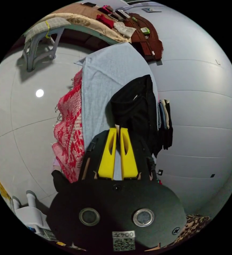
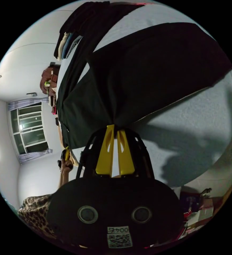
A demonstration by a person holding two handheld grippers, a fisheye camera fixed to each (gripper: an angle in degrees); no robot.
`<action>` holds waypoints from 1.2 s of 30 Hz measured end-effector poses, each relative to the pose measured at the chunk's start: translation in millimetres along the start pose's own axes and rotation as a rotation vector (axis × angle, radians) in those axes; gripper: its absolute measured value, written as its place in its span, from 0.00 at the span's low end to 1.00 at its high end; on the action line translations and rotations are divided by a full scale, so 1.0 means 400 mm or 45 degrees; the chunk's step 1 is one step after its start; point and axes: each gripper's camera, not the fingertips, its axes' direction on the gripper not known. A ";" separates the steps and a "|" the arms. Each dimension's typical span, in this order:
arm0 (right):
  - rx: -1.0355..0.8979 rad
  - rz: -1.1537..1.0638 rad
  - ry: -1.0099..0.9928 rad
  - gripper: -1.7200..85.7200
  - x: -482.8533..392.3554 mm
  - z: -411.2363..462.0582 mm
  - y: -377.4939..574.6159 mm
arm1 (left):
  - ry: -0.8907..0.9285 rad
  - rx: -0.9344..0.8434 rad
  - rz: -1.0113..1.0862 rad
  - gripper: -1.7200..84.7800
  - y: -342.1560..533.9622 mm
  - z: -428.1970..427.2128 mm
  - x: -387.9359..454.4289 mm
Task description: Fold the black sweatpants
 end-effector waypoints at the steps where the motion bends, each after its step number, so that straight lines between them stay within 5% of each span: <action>1: -0.017 -0.019 0.025 0.05 -0.010 0.003 0.016 | -0.012 -0.011 0.022 0.04 -0.010 -0.014 0.002; 7: 0.063 -0.200 0.187 0.08 -0.110 -0.052 0.086 | -0.068 0.171 0.274 0.05 -0.074 -0.119 0.087; 19: -0.126 -0.508 0.514 0.10 -0.329 0.175 0.035 | -0.354 -0.254 0.660 0.13 -0.291 0.136 0.222; 25: -0.157 -0.534 0.587 0.08 -0.375 0.218 0.046 | -0.209 -0.341 0.822 0.12 -0.289 0.147 0.275; 36: -0.174 -0.521 0.624 0.06 -0.425 0.254 0.069 | -0.211 -0.298 0.698 0.08 -0.347 0.194 0.248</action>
